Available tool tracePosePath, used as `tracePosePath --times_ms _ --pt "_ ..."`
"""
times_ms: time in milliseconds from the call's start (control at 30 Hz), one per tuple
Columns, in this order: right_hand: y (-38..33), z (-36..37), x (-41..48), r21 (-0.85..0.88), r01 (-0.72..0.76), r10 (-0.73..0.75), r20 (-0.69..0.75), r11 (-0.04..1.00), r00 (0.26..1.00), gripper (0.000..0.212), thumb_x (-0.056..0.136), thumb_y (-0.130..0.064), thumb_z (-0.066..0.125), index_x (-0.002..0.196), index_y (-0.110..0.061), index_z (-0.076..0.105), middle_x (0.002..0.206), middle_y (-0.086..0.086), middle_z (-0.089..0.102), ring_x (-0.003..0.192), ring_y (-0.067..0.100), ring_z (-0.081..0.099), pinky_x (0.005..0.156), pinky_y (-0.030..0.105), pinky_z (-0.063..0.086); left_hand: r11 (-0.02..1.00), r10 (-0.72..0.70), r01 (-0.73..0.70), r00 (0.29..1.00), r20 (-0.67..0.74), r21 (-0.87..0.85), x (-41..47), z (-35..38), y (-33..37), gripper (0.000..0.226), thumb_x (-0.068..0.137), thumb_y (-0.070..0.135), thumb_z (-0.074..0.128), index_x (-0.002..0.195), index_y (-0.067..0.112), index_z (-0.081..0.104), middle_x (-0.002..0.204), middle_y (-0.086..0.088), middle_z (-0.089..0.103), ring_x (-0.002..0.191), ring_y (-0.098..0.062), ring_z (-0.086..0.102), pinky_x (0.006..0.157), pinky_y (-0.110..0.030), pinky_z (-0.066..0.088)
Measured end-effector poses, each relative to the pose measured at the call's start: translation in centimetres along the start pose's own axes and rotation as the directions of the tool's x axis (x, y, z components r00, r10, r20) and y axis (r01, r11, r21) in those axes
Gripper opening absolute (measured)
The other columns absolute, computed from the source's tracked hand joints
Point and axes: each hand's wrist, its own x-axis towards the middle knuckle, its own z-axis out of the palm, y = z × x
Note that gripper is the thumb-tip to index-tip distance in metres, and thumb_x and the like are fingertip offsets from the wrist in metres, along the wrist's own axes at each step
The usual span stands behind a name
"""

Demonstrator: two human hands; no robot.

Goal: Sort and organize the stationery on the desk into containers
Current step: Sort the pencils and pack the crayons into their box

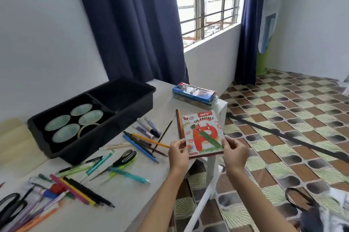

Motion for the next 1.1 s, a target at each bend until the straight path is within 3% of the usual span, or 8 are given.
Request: tracePosePath --times_ms 200,267,367,533,633,767,900,1100 --pt "1.0 0.3 4.4 -0.154 0.051 -0.031 0.132 0.987 0.991 0.027 0.091 -0.011 0.059 0.117 -0.003 0.063 0.107 0.013 0.064 0.085 0.015 0.062 0.06 0.019 0.053 0.996 -0.026 0.033 0.996 -0.083 0.079 2.2 2.9 -0.5 0.031 0.092 0.013 0.059 0.122 0.006 0.056 0.117 -0.007 0.056 0.099 -0.017 0.063 0.063 -0.015 0.055" --pt "1.1 0.7 5.4 -0.261 0.109 -0.04 0.258 0.959 0.965 0.037 0.089 -0.021 0.062 0.124 -0.01 0.059 0.113 0.009 0.053 0.1 0.018 0.057 0.074 0.028 0.056 0.988 -0.037 0.06 0.986 -0.161 0.142 3.0 3.4 -0.3 0.028 0.092 0.014 0.058 0.119 0.006 0.059 0.115 -0.01 0.058 0.097 -0.019 0.064 0.058 -0.012 0.053" --pt "0.7 1.4 6.5 -0.473 0.219 -0.017 0.394 0.853 0.919 0.053 0.086 -0.033 0.065 0.135 -0.022 0.049 0.11 0.002 0.033 0.115 0.019 0.034 0.099 0.039 0.04 0.978 -0.078 0.126 0.96 -0.27 0.165 4.1 3.9 0.1 0.021 0.092 0.011 0.058 0.111 0.004 0.061 0.111 -0.011 0.061 0.093 -0.018 0.064 0.049 -0.009 0.047" --pt "0.4 3.0 7.3 -0.406 0.373 -0.134 0.506 0.835 0.852 0.046 0.088 -0.023 0.065 0.13 -0.011 0.052 0.11 0.003 0.035 0.113 0.023 0.045 0.098 0.037 0.046 0.981 -0.139 0.181 0.91 -0.391 0.074 5.4 4.7 0.7 0.016 0.091 0.007 0.058 0.107 0.004 0.06 0.106 -0.011 0.063 0.091 -0.016 0.063 0.053 -0.012 0.047" --pt "0.6 3.7 7.1 -0.375 0.56 -0.303 0.557 0.739 0.773 0.031 0.087 -0.014 0.065 0.117 -0.006 0.061 0.121 0.008 0.041 0.117 0.021 0.046 0.099 0.026 0.041 0.984 -0.153 0.177 0.886 -0.437 0.014 6.3 5.4 1.1 0.017 0.091 0.006 0.058 0.107 0.002 0.061 0.106 -0.013 0.063 0.086 -0.014 0.062 0.052 -0.011 0.046" --pt "0.4 4.3 7.5 -0.315 0.653 -0.364 0.628 0.689 0.688 0.032 0.093 -0.013 0.056 0.122 -0.001 0.059 0.126 0.008 0.048 0.108 0.011 0.051 0.088 0.011 0.037 0.987 -0.148 0.162 0.871 -0.469 -0.009 7.9 6.3 1.1 0.023 0.091 0.011 0.058 0.112 0.004 0.061 0.112 -0.014 0.062 0.091 -0.017 0.064 0.053 -0.01 0.045" --pt "0.5 5.3 9.2 -0.32 0.68 -0.337 0.683 0.66 0.648 0.038 0.096 -0.02 0.051 0.131 -0.006 0.053 0.142 0.01 0.043 0.129 0.021 0.044 0.101 0.024 0.04 0.992 -0.095 0.121 0.881 -0.463 0.028 8.5 7.0 1.3 0.03 0.094 0.016 0.055 0.122 0.005 0.058 0.119 -0.01 0.053 0.101 -0.018 0.061 0.066 -0.011 0.044" --pt "0.8 6.4 10.4 -0.365 0.729 -0.352 0.695 0.579 0.627 0.041 0.097 -0.022 0.047 0.136 -0.008 0.048 0.142 0.01 0.044 0.128 0.022 0.042 0.105 0.03 0.037 0.979 -0.034 0.112 0.911 -0.411 0.168 8.9 7.4 0.3 0.043 0.098 0.022 0.046 0.139 0.009 0.043 0.12 -0.008 0.044 0.107 -0.014 0.052 0.08 -0.018 0.047"
